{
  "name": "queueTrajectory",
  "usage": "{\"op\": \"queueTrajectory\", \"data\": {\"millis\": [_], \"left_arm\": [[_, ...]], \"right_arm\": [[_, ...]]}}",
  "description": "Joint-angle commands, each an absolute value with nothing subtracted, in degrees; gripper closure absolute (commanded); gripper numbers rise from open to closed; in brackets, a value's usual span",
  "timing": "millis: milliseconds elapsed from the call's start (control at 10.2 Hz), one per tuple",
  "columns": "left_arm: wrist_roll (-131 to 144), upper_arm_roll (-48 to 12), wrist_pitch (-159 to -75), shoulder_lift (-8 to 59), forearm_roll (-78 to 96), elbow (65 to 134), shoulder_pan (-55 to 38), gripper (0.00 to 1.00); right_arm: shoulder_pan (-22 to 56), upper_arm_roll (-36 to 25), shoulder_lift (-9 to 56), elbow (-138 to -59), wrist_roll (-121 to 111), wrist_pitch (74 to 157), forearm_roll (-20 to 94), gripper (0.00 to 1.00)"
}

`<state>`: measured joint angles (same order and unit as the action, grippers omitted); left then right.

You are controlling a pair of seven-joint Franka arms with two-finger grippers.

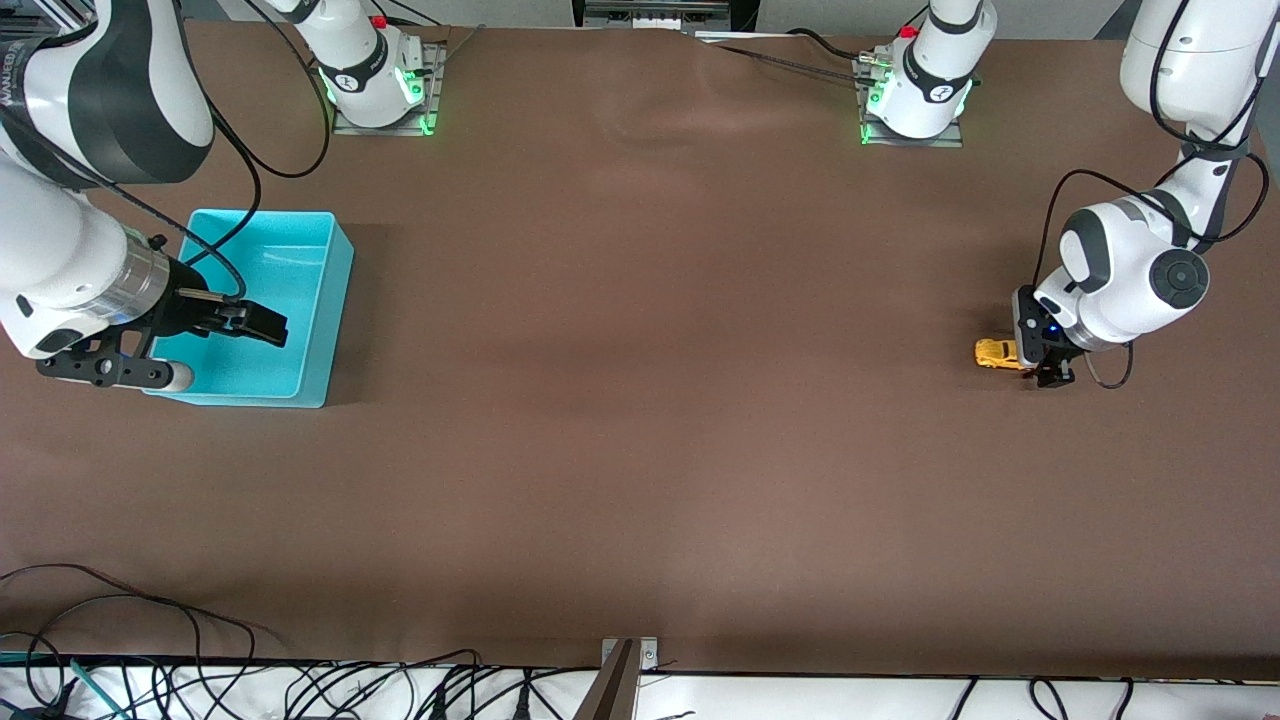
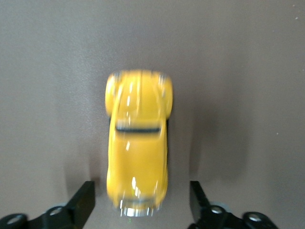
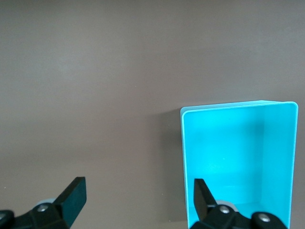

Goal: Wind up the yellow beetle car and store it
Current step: 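Lift the yellow car off the table with the left gripper, then carry the car across the table and set it beside the cyan bin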

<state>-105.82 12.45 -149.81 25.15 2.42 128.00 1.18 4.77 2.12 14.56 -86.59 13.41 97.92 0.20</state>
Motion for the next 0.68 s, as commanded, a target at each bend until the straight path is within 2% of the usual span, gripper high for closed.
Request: {"op": "queueTrajectory", "data": {"millis": [0, 585], "left_arm": [[-105.7, 12.6, -149.8, 25.7, 3.7, 126.6, 0.7, 0.00], [-105.3, 12.5, -149.8, 24.9, 3.8, 126.7, 0.7, 0.00]], "right_arm": [[4.4, 2.3, 13.7, -87.6, 13.0, 97.9, 1.3, 0.00], [4.3, 2.3, 13.8, -87.6, 13.0, 97.9, 1.3, 0.00]]}}
